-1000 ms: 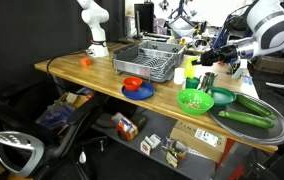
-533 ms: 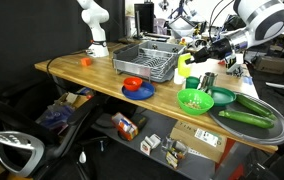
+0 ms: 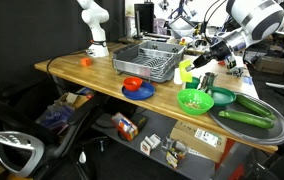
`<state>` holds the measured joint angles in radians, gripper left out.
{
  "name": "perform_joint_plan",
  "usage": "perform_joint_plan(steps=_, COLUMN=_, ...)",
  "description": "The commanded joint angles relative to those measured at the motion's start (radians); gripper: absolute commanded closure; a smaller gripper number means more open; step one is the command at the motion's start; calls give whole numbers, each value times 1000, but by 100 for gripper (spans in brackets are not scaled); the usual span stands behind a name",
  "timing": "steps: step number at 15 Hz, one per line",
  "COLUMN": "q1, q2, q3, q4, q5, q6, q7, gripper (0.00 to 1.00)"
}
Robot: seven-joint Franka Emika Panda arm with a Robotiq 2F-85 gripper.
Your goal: Pour the contents of the yellow bowl into the green bowl
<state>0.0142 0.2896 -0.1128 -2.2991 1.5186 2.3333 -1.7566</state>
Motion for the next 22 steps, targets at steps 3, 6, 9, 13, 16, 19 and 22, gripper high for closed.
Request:
perform_joint_plan(steps=3, q1=50, q2=-9, q3=52, q4=47, q5=-249, q6=135, q7=166, gripper=99)
perform_joint_plan(steps=6, q1=69, q2=15, q3=78, q4=100, q5=-436, q6=171, q7=323, gripper=99)
perform_joint_plan(steps=9, q1=79, q2=58, q3=103, q4=170, q5=-631, q6=204, q7=506, gripper=99)
perform_joint_plan(steps=13, q1=84, q2=157, q3=136, q4=285, q5=-870, q6=182, q7=805, gripper=99)
perform_joint_plan(steps=16, q1=83, q2=235, q3=165, q4=369, q5=-1053, q6=156, q7=1040, gripper=99)
perform_joint_plan(steps=19, q1=73, q2=308, q3=197, q4=455, q5=-1203, q6=112, q7=1236, gripper=99)
perform_joint_plan(steps=22, q1=68, q2=373, q3=225, q4=540, q5=-1294, q6=23, q7=1380, gripper=99)
